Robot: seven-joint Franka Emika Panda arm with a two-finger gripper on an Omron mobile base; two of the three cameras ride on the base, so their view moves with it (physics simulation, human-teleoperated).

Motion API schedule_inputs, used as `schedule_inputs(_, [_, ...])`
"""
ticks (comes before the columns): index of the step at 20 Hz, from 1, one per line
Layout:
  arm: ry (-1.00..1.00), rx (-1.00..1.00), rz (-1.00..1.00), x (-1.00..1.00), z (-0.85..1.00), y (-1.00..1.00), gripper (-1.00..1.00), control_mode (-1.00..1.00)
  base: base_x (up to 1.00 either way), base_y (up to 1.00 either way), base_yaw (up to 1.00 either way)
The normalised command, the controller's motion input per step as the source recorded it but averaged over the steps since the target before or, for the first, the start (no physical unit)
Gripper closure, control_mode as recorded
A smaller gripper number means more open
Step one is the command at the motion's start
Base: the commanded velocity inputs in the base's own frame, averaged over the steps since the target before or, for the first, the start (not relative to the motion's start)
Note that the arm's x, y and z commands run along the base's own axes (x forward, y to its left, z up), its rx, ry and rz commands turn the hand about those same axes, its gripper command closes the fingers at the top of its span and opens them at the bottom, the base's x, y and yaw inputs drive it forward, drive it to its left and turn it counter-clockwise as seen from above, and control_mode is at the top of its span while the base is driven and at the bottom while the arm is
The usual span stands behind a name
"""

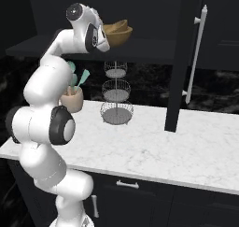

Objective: Pick up the bowls on the counter and stack them on top of one another in the open cabinet. Place the smaller bowl on top of the larger bowl.

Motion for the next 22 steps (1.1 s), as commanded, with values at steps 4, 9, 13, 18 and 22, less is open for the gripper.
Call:
schedule_inputs(4, [-0.40,0.04,0.00,-1.00,-0.06,-0.15,-1.00,-1.00,0.00,0.00,0.00])
schedule_inputs(9, [-0.21,0.01,0.00,-1.00,-0.56,-0.42,-1.00,-1.00,0.00,0.00,0.00])
schedule_inputs(13, [0.01,0.00,0.00,-1.00,-0.99,-0.61,-1.00,-1.00,0.00,0.00,0.00])
schedule_inputs(18, [0.17,-0.02,0.00,-1.00,-1.00,-0.79,-1.00,-1.00,0.00,0.00,0.00])
schedule_inputs(22, [0.19,-0.07,-0.01,-0.56,-0.66,-0.44,-1.00,-1.00,0.00,0.00,0.00])
